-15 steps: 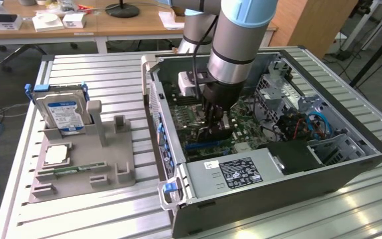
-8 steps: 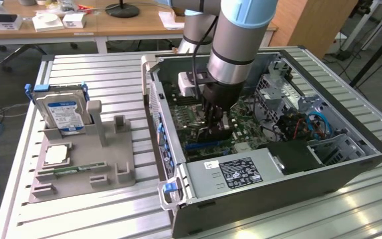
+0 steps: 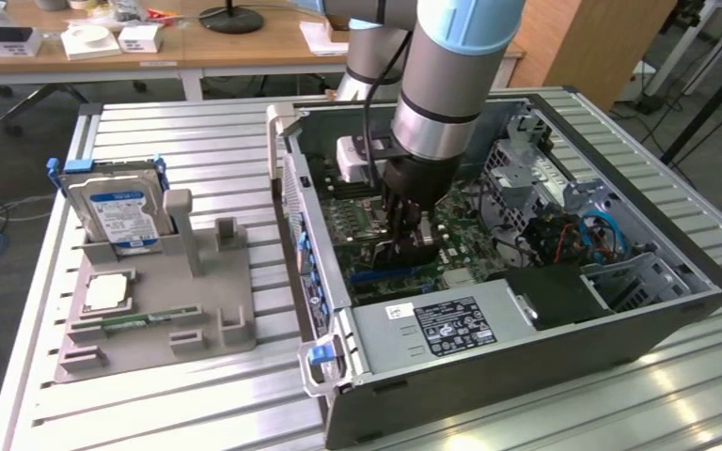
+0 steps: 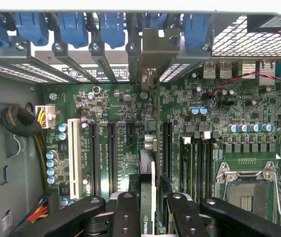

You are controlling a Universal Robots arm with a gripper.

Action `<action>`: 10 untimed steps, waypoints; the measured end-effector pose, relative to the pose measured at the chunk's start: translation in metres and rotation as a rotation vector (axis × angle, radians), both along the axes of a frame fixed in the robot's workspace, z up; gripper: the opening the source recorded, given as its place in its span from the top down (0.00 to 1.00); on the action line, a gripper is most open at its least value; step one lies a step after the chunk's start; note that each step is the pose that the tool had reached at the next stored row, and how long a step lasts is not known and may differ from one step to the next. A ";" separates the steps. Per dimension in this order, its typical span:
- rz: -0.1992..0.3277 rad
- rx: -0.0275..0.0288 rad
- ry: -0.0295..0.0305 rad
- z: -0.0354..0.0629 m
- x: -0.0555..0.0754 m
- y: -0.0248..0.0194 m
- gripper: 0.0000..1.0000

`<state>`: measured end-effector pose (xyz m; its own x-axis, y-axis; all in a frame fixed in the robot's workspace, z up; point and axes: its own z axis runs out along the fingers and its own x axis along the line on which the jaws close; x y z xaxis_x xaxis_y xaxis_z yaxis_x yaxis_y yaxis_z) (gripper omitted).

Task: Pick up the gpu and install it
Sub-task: 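Insert the gpu into the slot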

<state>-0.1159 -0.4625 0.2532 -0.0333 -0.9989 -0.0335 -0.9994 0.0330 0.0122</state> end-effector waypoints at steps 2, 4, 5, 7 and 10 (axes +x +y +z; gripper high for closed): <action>0.000 0.0004 -0.0002 -0.0006 0.000 0.0001 0.74; 0.000 0.0001 0.0000 -0.0010 0.000 0.0000 0.74; 0.000 0.0001 -0.0001 -0.0010 0.000 0.0000 0.74; 0.000 0.0000 0.0000 -0.0010 0.000 0.0000 0.74; 0.000 0.0002 -0.0001 -0.0019 0.000 0.0000 0.74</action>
<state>-0.1159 -0.4625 0.2513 -0.0334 -0.9989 -0.0337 -0.9994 0.0330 0.0121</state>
